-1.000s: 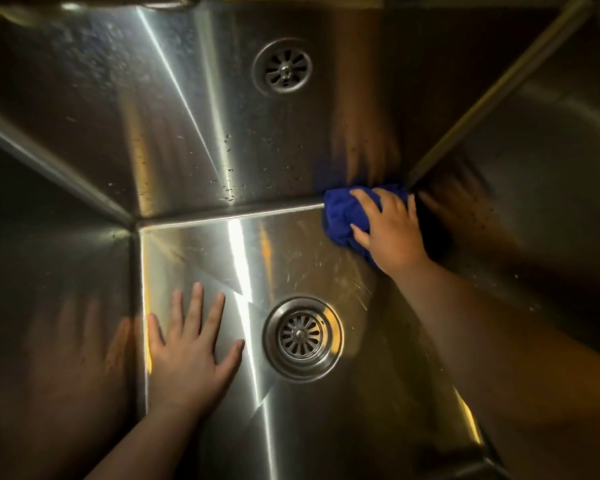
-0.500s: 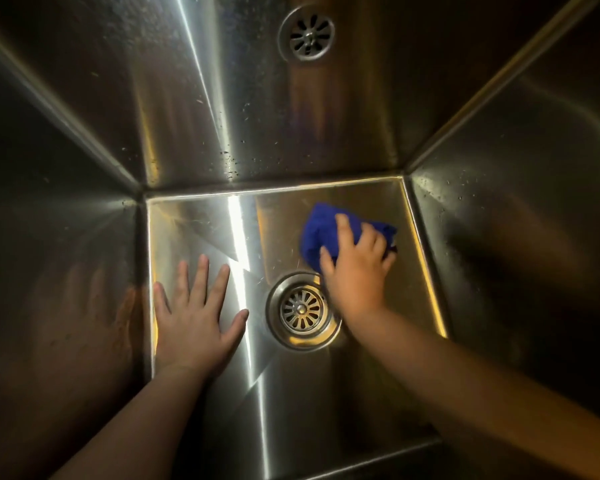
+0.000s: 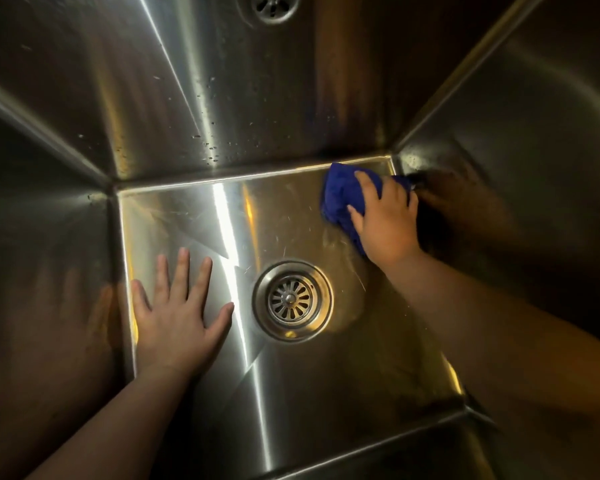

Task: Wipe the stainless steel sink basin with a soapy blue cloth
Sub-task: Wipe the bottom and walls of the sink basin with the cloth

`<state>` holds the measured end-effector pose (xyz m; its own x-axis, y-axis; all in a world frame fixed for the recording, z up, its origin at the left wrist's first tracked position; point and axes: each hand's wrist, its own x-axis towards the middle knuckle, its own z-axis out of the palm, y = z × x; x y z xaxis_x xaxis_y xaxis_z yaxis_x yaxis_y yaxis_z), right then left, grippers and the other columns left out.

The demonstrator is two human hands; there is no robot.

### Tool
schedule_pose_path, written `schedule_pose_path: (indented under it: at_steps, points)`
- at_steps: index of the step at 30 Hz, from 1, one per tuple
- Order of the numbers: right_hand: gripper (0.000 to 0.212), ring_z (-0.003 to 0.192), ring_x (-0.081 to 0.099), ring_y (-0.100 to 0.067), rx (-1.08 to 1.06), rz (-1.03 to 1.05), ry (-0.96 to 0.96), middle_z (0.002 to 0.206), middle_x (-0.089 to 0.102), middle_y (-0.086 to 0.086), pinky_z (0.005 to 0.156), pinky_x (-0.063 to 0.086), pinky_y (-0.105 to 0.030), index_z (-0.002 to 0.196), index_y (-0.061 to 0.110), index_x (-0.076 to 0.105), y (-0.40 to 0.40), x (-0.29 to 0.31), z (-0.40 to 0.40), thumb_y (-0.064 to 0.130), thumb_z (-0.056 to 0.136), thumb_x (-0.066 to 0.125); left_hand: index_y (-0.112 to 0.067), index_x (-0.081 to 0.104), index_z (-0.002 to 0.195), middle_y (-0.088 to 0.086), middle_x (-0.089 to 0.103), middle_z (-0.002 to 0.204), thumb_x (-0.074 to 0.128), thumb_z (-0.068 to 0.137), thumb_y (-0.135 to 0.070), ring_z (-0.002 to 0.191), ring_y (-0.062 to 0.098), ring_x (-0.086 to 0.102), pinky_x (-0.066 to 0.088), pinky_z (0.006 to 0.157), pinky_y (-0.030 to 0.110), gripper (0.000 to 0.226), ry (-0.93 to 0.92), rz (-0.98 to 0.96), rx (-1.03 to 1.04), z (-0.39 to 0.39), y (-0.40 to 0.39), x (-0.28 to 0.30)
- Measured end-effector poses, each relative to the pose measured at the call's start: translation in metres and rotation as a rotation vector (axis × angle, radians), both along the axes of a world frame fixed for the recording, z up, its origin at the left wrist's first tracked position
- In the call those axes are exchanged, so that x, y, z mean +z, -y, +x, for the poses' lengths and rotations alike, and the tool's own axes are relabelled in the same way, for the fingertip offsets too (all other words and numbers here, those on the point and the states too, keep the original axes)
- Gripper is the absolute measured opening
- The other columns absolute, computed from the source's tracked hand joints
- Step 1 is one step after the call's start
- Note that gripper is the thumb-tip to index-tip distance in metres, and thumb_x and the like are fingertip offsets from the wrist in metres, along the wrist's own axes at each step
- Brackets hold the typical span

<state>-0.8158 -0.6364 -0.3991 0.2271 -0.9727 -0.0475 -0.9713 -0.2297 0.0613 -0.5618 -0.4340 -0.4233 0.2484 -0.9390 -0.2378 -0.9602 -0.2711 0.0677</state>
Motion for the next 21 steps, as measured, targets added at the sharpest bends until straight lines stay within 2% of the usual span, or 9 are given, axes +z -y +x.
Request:
schedule_pose_path:
  at_steps: [3, 5, 8, 11, 13, 15, 17, 19, 21]
  points:
    - [0.061, 0.123, 0.039, -0.036, -0.147, -0.035, 0.084, 0.132, 0.044, -0.018, 0.104, 0.029, -0.056, 0.142, 0.023, 0.029, -0.028, -0.003, 0.014, 0.039, 0.087, 0.050, -0.027, 0.020, 0.150, 0.005, 0.011, 0.158, 0.024, 0.084, -0.063, 0.146, 0.029, 0.004, 0.008, 0.111, 0.059, 0.075, 0.001, 0.007, 0.002, 0.000, 0.000, 0.000]
    - [0.062, 0.122, 0.039, -0.036, -0.150, 0.005, 0.087, 0.132, 0.044, -0.018, 0.101, 0.032, -0.055, 0.141, 0.024, 0.030, -0.052, 0.001, 0.017, 0.040, 0.085, 0.051, -0.027, 0.019, 0.150, 0.005, 0.009, 0.159, 0.023, 0.084, -0.064, 0.146, 0.029, 0.003, 0.008, 0.112, 0.058, 0.075, 0.000, 0.003, 0.007, 0.000, 0.000, 0.000]
    - [0.066, 0.118, 0.044, -0.037, -0.004, 0.084, 0.058, 0.129, 0.047, -0.017, 0.096, 0.039, -0.058, 0.138, 0.024, 0.032, -0.092, 0.008, 0.008, 0.041, 0.079, 0.057, -0.027, 0.019, 0.150, 0.005, 0.009, 0.158, 0.024, 0.084, -0.063, 0.146, 0.029, 0.004, 0.008, 0.111, 0.058, 0.075, -0.011, -0.001, 0.008, -0.001, 0.000, 0.001]
    - [0.084, 0.105, 0.057, -0.037, 0.137, 0.195, 0.020, 0.118, 0.059, -0.017, 0.084, 0.049, -0.056, 0.129, 0.022, 0.042, -0.140, 0.014, -0.009, 0.046, 0.056, 0.077, -0.027, 0.020, 0.150, 0.005, 0.010, 0.158, 0.023, 0.084, -0.063, 0.146, 0.029, 0.005, 0.005, 0.112, 0.058, 0.076, -0.014, 0.005, 0.015, -0.001, -0.001, 0.001]
    - [0.092, 0.102, 0.062, -0.036, 0.219, 0.266, -0.053, 0.115, 0.063, -0.016, 0.079, 0.052, -0.053, 0.124, 0.023, 0.045, -0.166, 0.017, -0.020, 0.050, 0.044, 0.081, -0.028, 0.020, 0.150, 0.004, 0.009, 0.158, 0.023, 0.084, -0.064, 0.146, 0.029, 0.003, 0.005, 0.112, 0.058, 0.075, -0.021, 0.008, 0.021, -0.001, -0.001, 0.001]
    - [0.091, 0.112, 0.056, -0.039, 0.302, 0.365, -0.076, 0.125, 0.056, -0.018, 0.086, 0.048, -0.057, 0.131, 0.022, 0.043, -0.169, 0.027, -0.025, 0.048, 0.051, 0.080, -0.028, 0.019, 0.150, 0.004, 0.008, 0.159, 0.022, 0.084, -0.064, 0.146, 0.028, 0.001, 0.004, 0.112, 0.058, 0.075, -0.029, 0.008, 0.020, -0.002, 0.000, 0.002]
    - [0.084, 0.128, 0.038, -0.039, 0.370, 0.484, -0.084, 0.139, 0.039, -0.019, 0.099, 0.036, -0.061, 0.141, 0.023, 0.031, -0.154, 0.032, -0.030, 0.044, 0.069, 0.071, -0.028, 0.017, 0.150, 0.004, 0.005, 0.159, 0.022, 0.084, -0.063, 0.146, 0.028, -0.001, 0.002, 0.113, 0.058, 0.075, -0.040, 0.004, 0.022, -0.002, 0.000, 0.003]
    - [0.086, 0.121, 0.042, -0.037, 0.479, 0.444, -0.114, 0.132, 0.047, -0.019, 0.091, 0.044, -0.061, 0.137, 0.022, 0.034, -0.139, 0.033, -0.032, 0.045, 0.064, 0.072, -0.028, 0.015, 0.151, 0.003, 0.003, 0.159, 0.021, 0.085, -0.063, 0.146, 0.028, -0.003, 0.002, 0.113, 0.058, 0.075, -0.043, -0.002, 0.021, -0.003, -0.001, 0.003]
    - [0.086, 0.112, 0.050, -0.037, 0.466, 0.384, -0.143, 0.122, 0.056, -0.019, 0.083, 0.050, -0.058, 0.131, 0.022, 0.040, -0.126, 0.027, -0.038, 0.044, 0.057, 0.077, -0.029, 0.013, 0.151, 0.004, 0.002, 0.159, 0.020, 0.085, -0.063, 0.146, 0.028, -0.004, 0.002, 0.113, 0.058, 0.075, -0.041, -0.005, 0.017, -0.003, -0.001, 0.004]
